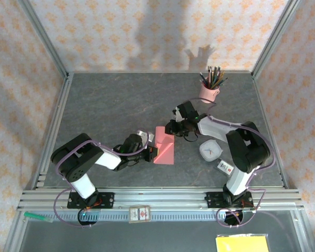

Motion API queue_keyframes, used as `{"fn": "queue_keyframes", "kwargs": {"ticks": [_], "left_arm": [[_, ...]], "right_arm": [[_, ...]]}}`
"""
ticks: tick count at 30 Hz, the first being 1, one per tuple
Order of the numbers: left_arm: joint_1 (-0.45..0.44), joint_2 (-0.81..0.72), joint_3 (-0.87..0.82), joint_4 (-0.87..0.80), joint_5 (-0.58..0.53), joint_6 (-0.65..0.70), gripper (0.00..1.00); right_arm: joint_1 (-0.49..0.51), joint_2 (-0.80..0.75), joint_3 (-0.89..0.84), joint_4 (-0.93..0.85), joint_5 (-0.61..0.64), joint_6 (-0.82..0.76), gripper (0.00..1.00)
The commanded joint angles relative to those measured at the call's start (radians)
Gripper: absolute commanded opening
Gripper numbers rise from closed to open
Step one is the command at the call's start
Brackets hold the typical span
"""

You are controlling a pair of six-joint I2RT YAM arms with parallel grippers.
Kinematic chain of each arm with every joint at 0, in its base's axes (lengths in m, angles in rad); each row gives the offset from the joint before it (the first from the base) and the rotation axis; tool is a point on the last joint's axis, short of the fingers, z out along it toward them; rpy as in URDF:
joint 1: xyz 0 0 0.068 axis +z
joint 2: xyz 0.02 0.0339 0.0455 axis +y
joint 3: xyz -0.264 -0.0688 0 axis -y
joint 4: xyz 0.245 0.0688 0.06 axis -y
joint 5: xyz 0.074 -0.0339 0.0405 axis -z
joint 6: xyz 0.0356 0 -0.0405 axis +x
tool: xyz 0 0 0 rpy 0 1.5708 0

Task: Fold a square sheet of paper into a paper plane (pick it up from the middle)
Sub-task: Fold the triangle a second time at the center of the table.

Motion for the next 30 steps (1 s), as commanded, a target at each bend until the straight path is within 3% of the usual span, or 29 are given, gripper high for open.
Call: {"fn": "queue_keyframes", "kwargs": {"ticks": [1, 10, 30], "left_arm": [[-0.015, 0.053, 0.008, -0.159, -0.058, -0.002, 0.00], [-0.015, 0.061, 0.018, -0.169, -0.057, -0.005, 0.00], [-0.017, 0.055, 0.019, -0.194, -0.064, 0.006, 0.00]], "right_arm": [[0.017, -0.090, -0.073, 0.043, -0.040, 0.060, 0.20], [0.100, -0.150, -0.221, 0.167, -0.050, 0.190, 0.09], [0.148, -0.014, -0.193, 0.176, -0.022, 0.171, 0.07]]}}
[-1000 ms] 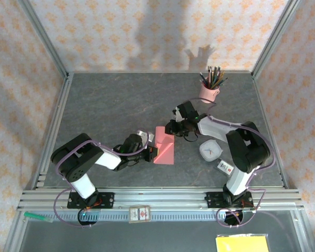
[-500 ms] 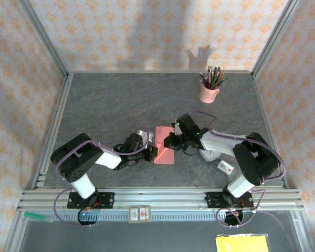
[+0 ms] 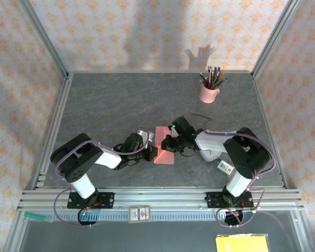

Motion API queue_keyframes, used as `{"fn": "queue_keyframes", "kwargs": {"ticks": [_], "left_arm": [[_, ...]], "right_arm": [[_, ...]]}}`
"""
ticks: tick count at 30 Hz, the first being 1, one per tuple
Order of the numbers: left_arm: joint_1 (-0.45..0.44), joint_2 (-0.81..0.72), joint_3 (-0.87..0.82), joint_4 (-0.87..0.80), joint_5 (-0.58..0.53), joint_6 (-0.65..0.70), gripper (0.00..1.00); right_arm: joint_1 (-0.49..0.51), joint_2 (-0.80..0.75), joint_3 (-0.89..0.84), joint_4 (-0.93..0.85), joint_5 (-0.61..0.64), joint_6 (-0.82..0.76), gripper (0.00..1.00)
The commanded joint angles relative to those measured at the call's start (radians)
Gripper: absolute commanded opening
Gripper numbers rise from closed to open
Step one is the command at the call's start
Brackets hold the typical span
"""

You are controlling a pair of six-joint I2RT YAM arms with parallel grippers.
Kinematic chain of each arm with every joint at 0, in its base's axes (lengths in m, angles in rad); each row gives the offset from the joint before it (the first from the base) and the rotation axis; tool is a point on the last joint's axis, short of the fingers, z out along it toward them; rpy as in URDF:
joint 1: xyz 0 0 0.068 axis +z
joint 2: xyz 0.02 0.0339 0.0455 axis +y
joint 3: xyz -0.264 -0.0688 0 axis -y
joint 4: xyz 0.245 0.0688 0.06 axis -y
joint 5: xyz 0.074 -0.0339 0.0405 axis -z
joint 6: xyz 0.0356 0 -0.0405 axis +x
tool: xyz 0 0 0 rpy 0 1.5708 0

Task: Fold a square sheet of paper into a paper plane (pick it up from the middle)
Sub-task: Fold the triangle a second time at the center of the table.

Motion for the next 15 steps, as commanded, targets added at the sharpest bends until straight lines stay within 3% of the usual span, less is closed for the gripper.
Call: {"fn": "queue_keyframes", "kwargs": {"ticks": [1, 15], "left_arm": [[-0.016, 0.060, 0.001, -0.152, -0.063, 0.008, 0.00], [-0.016, 0.069, 0.001, -0.159, -0.068, 0.014, 0.00]], "right_arm": [[0.004, 0.019, 0.019, -0.013, 0.036, -0.029, 0.07], [0.004, 0.067, 0.017, -0.063, 0.085, -0.082, 0.07]]}}
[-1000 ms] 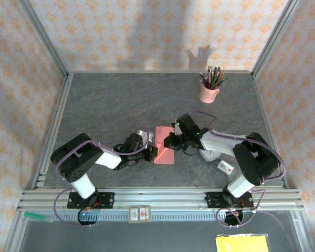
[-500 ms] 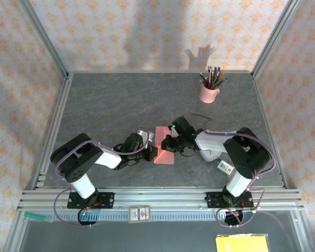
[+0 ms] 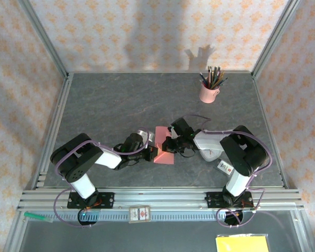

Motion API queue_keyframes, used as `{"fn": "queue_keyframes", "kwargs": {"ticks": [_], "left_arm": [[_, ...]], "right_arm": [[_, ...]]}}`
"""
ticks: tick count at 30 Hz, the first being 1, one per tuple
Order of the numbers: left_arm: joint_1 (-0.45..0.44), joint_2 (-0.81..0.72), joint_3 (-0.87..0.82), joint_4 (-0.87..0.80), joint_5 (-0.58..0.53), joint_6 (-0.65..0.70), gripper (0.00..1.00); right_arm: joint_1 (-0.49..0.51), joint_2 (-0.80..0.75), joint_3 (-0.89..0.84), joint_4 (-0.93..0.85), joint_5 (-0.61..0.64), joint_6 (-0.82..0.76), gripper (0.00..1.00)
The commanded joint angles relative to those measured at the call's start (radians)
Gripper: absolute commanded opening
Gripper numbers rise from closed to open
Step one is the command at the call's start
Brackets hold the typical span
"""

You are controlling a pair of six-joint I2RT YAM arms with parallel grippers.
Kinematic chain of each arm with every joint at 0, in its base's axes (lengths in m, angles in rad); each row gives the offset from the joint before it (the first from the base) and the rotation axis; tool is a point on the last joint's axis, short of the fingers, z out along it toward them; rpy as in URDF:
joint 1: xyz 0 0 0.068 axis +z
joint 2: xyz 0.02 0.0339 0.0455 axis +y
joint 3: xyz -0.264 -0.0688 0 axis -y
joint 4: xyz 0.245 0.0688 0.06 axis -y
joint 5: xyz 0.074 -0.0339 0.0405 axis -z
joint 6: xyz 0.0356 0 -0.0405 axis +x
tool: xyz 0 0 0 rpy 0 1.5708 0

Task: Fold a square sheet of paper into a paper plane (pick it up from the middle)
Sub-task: Fold the triangle a second time at the center of the table.

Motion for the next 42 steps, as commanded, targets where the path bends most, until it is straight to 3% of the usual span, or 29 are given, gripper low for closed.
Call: {"fn": "queue_keyframes", "kwargs": {"ticks": [1, 42], "left_arm": [[-0.016, 0.069, -0.001, -0.156, -0.067, 0.012, 0.00], [-0.016, 0.074, 0.004, -0.194, -0.086, 0.047, 0.00]], "right_arm": [[0.003, 0.026, 0.014, -0.054, 0.062, -0.030, 0.07], [-0.162, 0.047, 0.000, -0.091, 0.080, -0.066, 0.07]]}}
